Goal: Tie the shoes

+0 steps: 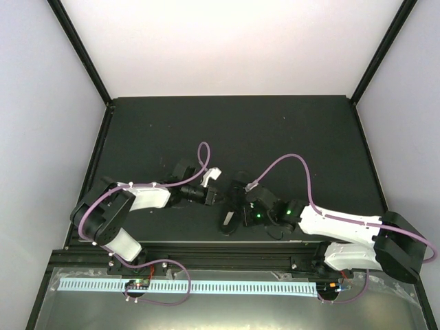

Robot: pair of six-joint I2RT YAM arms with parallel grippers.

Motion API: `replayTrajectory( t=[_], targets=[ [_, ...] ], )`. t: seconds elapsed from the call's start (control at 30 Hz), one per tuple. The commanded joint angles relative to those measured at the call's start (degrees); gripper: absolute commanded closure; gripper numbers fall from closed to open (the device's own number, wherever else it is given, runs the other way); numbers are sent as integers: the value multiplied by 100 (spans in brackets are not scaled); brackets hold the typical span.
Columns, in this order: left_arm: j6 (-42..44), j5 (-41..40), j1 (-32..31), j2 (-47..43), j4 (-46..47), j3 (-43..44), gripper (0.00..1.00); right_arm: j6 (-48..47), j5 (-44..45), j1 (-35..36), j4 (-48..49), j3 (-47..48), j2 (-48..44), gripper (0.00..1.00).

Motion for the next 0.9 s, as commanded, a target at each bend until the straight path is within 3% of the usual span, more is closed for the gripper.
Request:
replayTrajectory(
  t=[0.0,0.57,0.73,0.87],
  targets=[
    [217,-53,132,-162,-114,-68,98,103,441,-22,-466,-68,-204,98],
    [445,-1,443,-145,-162,-257,98,137,400,-40,-589,-338,-505,98],
    [594,-180,483,-522,-449,-331,59,12,174,-40,-361,-375,-521,98],
    [707,-385,574,-893,-628,-379,52,-33,127,-43,-309,-381,-530,98]
  ],
)
